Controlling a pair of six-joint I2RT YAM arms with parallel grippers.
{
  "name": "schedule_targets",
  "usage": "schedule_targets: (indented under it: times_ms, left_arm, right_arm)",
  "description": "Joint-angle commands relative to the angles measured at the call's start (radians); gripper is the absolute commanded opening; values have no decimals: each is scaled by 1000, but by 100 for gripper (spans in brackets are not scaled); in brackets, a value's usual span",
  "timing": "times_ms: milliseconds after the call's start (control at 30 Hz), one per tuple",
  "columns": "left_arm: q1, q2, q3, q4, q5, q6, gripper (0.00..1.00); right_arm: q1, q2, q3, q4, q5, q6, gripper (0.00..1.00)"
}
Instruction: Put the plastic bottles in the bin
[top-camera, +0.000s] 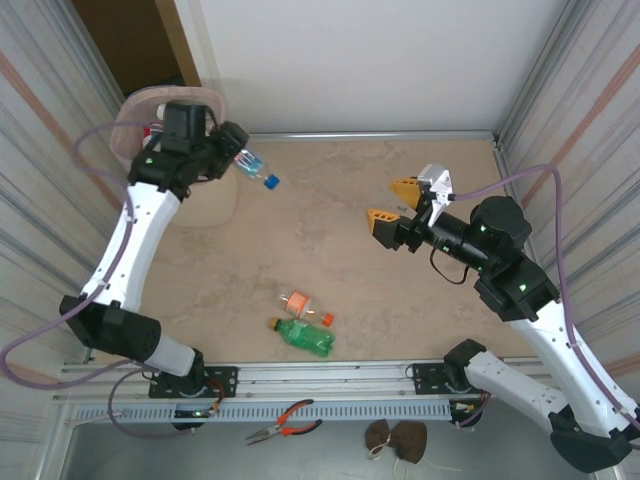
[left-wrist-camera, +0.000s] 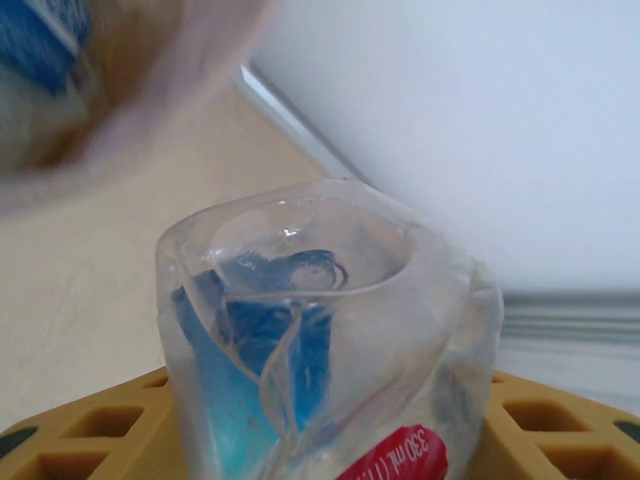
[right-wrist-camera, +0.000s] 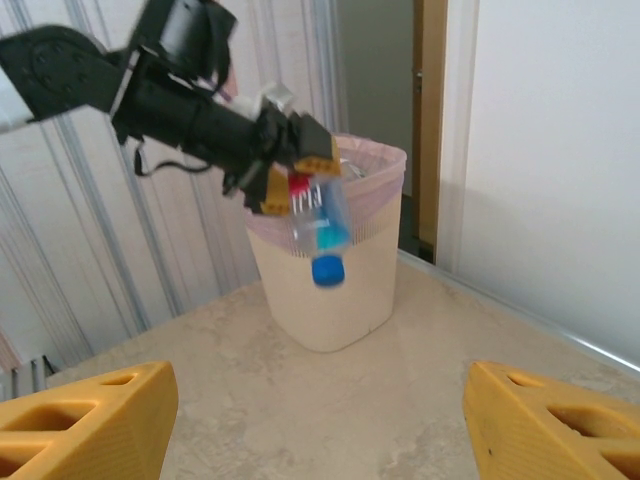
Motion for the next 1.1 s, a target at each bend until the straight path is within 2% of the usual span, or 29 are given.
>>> schedule_targets:
  times_ms: [0, 200, 467, 700, 900, 1067]
  left_arm:
    - [65, -36, 74, -19, -34, 45, 57]
    - [208, -17, 177, -15, -15, 43, 57]
    - [349, 67, 289, 9, -7, 19, 58]
    - [391, 178, 354, 29, -17, 36, 59]
    - [395, 282, 405, -12, -33, 111, 60]
    - [393, 329, 364, -24, 21, 132, 60]
  right_arm:
    - [-7, 4, 12, 37, -7, 0, 74]
    - [-7, 15, 13, 47, -15, 2, 74]
    - [-5, 12, 12, 44, -14, 4, 74]
    - [-6, 10, 8, 40, -8, 7, 74]
    - [-7, 14, 6, 39, -6, 6, 74]
    - [-7, 18, 4, 38, -2, 4, 75]
